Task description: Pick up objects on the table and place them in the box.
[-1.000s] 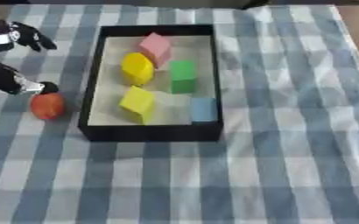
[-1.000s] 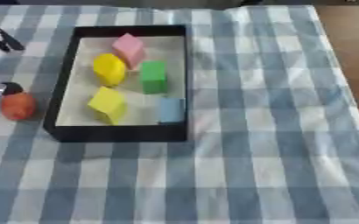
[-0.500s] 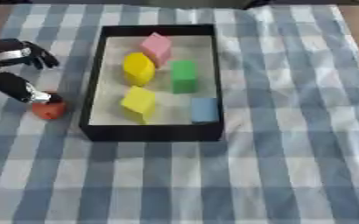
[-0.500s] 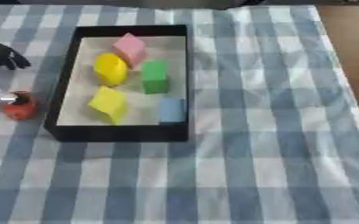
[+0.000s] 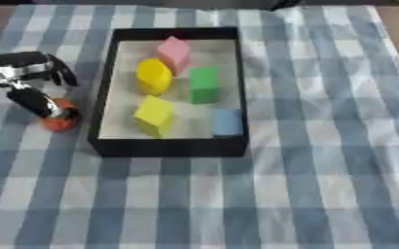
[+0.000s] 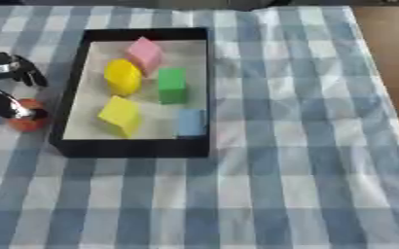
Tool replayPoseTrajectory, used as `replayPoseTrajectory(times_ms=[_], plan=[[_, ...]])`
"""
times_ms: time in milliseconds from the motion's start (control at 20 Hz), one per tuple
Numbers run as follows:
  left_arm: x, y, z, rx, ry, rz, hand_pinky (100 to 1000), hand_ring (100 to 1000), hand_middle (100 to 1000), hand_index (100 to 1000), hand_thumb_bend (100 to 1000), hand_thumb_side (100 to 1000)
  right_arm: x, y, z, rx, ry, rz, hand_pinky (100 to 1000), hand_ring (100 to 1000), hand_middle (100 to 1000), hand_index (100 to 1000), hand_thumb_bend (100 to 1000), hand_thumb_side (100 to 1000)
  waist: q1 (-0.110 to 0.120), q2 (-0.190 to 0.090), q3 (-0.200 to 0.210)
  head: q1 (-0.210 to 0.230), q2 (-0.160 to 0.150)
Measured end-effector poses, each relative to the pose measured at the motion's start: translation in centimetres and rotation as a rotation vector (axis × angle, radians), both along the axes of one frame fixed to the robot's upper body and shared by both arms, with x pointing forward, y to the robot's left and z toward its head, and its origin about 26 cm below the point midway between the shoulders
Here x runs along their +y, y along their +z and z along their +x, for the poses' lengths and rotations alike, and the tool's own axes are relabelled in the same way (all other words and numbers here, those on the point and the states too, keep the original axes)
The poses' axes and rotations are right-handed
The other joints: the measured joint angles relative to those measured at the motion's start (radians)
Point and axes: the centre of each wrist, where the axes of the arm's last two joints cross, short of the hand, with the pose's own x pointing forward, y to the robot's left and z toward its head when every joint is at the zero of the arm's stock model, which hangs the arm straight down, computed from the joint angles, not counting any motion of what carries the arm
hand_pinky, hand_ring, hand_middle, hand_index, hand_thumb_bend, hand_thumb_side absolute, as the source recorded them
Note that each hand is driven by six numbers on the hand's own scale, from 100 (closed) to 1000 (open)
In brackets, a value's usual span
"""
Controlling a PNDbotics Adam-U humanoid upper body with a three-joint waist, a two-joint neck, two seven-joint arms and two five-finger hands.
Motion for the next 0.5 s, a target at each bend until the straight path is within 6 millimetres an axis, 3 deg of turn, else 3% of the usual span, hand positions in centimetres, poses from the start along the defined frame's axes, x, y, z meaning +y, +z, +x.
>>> replayPoseTrajectory(times_ms=[150,300,500], plan=[[-0.3,1.2,-0.9,-0.027,-0.001,0.039,876,806,771,849,530,504,0.0,0.0,0.0,0.003,0.002,0.000,801,807,705,834,100,809,0.000,0.000,0.004,0.000,0.000],[-0.2,2.3,-1.9,-0.048,0.026,0.075,880,812,761,837,570,433,0.0,-0.2,0.0,0.008,0.003,-0.002,801,808,706,834,100,810,0.000,0.000,0.008,0.000,0.001],[0.0,2.5,-2.6,-0.036,0.056,0.121,869,805,751,826,560,417,0.1,-0.2,0.0,0.012,0.005,-0.003,801,808,706,835,100,813,0.000,0.000,0.010,0.004,0.001]])
